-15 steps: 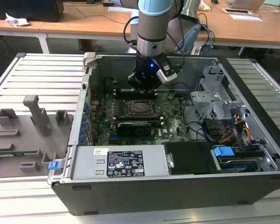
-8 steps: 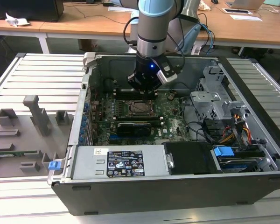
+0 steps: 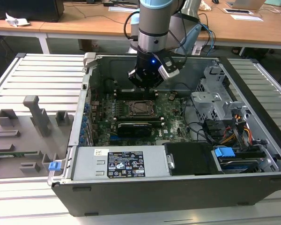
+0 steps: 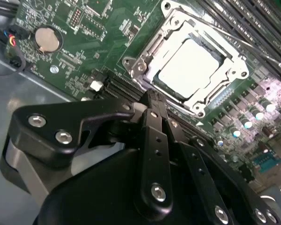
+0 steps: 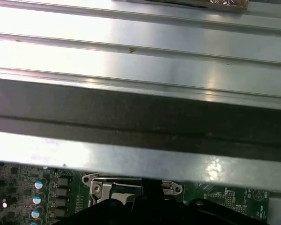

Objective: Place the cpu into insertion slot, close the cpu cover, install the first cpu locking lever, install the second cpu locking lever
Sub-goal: 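Install the second cpu locking lever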

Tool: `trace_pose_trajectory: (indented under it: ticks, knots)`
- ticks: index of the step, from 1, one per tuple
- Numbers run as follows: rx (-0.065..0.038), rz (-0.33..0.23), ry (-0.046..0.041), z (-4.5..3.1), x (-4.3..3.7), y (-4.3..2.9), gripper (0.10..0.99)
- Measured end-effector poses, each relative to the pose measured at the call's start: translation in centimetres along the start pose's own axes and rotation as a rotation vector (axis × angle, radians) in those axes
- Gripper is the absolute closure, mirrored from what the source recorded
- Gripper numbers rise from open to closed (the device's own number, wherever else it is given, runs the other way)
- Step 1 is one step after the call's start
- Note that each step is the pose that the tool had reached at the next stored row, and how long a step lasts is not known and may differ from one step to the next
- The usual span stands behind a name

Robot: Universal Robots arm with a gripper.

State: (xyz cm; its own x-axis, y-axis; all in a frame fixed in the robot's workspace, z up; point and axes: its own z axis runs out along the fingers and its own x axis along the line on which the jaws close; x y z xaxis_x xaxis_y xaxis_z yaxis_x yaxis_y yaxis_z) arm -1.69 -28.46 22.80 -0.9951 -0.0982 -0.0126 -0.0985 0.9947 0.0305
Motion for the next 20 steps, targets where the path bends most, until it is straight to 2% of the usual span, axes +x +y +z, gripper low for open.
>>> trace_pose_trajectory:
  ticks: [8, 11, 15, 17, 20]
  knots:
    - [0.0, 0.0, 0.0002, -0.05, 0.15, -1.37, 0.976]
    - [0.0, 0.0, 0.0004, -0.14, 0.17, -1.53, 0.976]
    - [0.0, 0.0, 0.0002, -0.93, 0.16, -1.51, 0.976]
    - [0.0, 0.0, 0.0001, -0.98, 0.16, -1.65, 0.976]
    - [0.0, 0.0, 0.0002, -1.01, 0.29, -2.8, 0.976]
